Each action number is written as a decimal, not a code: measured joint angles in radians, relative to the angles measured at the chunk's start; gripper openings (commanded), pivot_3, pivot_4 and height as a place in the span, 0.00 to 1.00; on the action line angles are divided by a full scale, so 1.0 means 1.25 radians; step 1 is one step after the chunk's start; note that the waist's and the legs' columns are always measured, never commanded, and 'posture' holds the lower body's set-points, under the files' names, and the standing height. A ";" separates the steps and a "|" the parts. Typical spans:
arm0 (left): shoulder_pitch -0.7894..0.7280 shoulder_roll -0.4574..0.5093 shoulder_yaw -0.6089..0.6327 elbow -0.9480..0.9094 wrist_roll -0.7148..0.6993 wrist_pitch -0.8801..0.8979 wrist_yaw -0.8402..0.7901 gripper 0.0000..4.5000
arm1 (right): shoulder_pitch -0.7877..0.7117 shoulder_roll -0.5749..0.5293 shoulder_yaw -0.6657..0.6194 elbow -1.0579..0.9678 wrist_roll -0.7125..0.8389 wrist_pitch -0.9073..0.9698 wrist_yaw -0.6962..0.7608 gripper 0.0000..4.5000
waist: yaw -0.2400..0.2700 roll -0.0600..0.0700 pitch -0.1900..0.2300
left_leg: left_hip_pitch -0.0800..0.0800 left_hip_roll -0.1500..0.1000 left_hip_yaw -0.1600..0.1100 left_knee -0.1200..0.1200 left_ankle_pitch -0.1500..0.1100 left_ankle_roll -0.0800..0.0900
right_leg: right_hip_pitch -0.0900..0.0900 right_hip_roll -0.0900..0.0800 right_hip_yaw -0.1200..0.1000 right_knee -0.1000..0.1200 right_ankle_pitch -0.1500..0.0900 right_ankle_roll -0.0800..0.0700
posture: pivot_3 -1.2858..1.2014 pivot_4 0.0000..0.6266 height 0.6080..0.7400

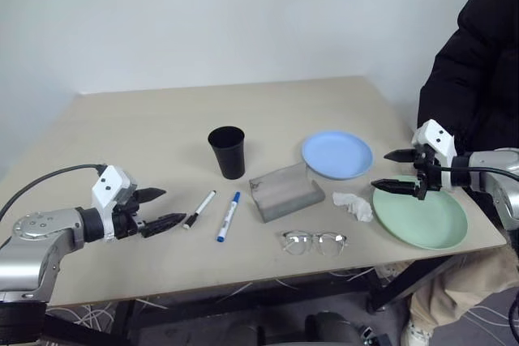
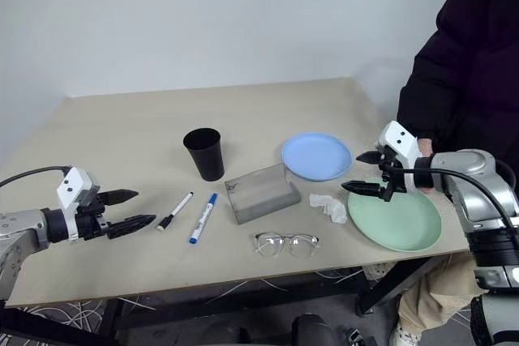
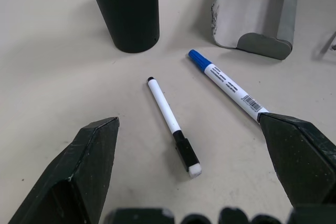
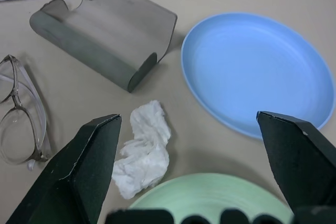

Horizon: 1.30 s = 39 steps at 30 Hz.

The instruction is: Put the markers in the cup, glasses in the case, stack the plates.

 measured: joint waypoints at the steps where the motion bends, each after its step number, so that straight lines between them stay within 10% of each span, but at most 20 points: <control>1: -0.003 0.000 -0.001 0.000 0.000 0.001 -0.001 1.00 | 0.004 0.000 -0.001 -0.006 0.001 0.002 -0.001 0.99 | 0.000 0.000 0.000 | 0.000 0.000 0.000 0.000 0.000 0.000 | 0.000 0.000 0.000 0.000 0.000 0.000 | 0.52 0.00 0.94; 39: -0.051 -0.085 -0.066 -0.084 0.019 0.018 0.041 1.00 | 0.075 -0.037 -0.054 0.018 0.000 0.040 -0.060 0.99 | 0.006 0.000 0.000 | 0.000 -0.001 0.000 0.001 0.000 0.000 | 0.001 0.000 0.000 0.000 0.000 0.000 | 0.52 0.00 0.94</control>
